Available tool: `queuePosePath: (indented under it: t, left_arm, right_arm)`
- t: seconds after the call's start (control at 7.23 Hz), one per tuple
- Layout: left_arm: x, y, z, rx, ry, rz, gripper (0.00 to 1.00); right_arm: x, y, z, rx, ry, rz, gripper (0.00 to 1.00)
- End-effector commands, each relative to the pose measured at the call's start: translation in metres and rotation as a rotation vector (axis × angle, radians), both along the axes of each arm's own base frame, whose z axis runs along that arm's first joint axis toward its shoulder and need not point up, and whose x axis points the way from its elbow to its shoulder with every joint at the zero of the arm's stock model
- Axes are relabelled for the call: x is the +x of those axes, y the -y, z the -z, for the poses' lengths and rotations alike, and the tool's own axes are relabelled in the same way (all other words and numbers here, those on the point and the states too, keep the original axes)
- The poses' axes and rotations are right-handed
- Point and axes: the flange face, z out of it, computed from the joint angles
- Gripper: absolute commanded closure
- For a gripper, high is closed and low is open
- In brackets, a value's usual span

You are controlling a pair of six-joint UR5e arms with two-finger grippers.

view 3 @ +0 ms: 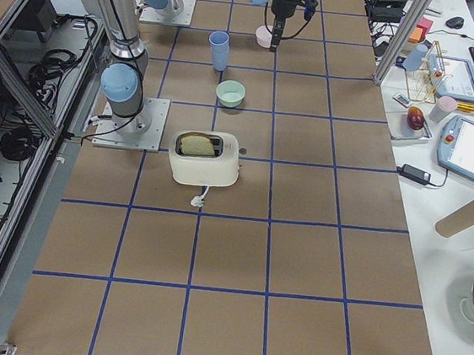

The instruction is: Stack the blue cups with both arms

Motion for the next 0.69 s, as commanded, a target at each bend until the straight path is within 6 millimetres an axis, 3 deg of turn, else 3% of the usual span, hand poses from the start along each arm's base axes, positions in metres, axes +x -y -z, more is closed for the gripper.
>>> queuePosePath:
  t: [0.0,0.55]
  left_arm:
    - [0.0000,-0.0007,-0.0006,0.001,0.000,0.000,0.00]
    - [0.0000,-0.0009,-0.0004,0.002,0.000,0.000,0.00]
  right_arm:
    - [-0.0034,-0.0127,-0.0205,-0.036,0.011,-0.033,0.00]
    - [-0.0060,-0.0141,-0.0226,-0.038,0.004,-0.128,0.00]
